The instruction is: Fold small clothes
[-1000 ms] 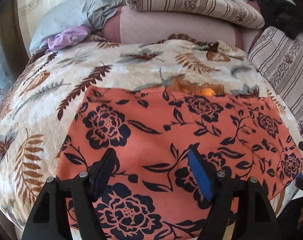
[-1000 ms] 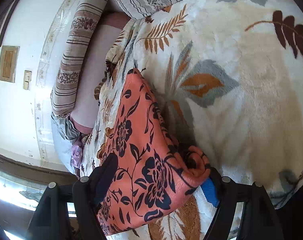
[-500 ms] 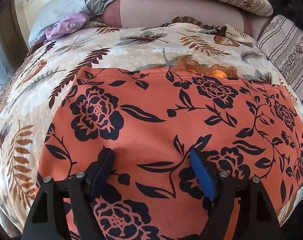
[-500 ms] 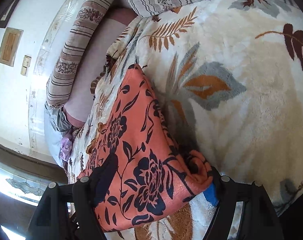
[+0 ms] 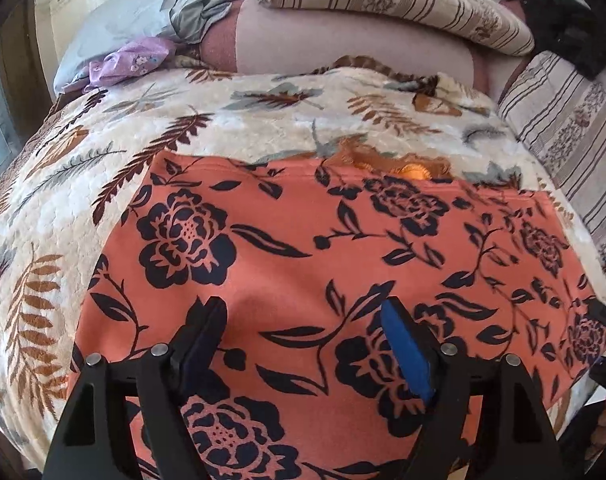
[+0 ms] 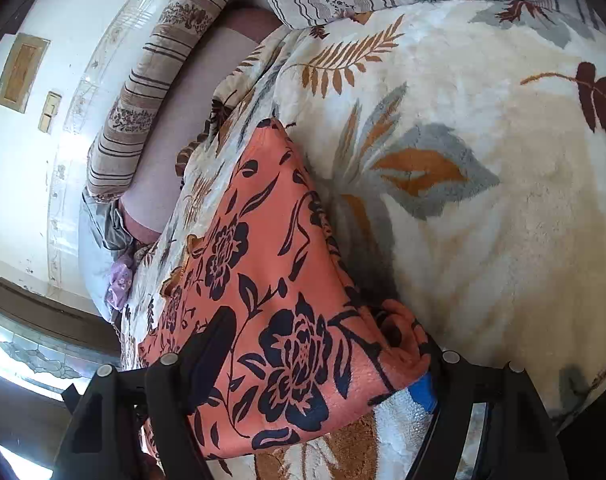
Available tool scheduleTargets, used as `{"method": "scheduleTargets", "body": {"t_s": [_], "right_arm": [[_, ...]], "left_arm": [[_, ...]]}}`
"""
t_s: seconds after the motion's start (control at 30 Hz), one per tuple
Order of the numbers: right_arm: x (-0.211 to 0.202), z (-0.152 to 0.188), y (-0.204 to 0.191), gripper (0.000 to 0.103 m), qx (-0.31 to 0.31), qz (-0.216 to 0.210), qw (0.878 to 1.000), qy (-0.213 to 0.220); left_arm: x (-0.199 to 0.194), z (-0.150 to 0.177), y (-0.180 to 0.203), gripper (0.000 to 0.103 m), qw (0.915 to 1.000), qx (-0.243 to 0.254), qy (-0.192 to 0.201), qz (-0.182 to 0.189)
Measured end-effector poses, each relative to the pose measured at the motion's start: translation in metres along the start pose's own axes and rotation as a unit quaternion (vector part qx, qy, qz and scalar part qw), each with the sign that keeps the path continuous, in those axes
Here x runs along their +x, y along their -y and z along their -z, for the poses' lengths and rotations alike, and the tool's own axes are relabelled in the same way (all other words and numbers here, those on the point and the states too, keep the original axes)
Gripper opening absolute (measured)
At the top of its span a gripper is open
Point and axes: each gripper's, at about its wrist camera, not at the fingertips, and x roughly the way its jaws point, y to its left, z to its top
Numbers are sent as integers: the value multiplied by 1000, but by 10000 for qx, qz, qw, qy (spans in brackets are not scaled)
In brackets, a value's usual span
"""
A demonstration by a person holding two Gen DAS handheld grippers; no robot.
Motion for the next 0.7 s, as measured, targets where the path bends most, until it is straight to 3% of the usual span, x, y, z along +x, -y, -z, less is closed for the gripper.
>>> {"method": "scheduleTargets", "body": {"t_s": [0.03, 0.13, 0.2, 0.33, 0.43, 0.7], "right_arm": [[1, 0, -1, 79, -45, 24, 10000, -15], [1, 2, -2, 79, -1, 69, 10000, 22], [2, 2, -4, 81, 37, 143, 9999, 38], [2, 4, -4, 81, 190, 166, 9996, 108], [3, 0, -3, 82, 332, 193, 9993, 32], [5, -4, -2, 82, 745, 223, 9950, -630]], "left_arm": [[-2, 2, 2, 80, 9999, 34, 130, 76], [17, 18, 12, 86, 9986, 530, -37, 78], [13, 30, 16, 88, 9947, 891, 512, 14], [11, 30, 5, 88, 9959, 682, 502, 332], [11, 31, 4, 88, 9954, 696, 556, 363], [9, 35, 1, 88, 9942, 646, 723, 459]]}}
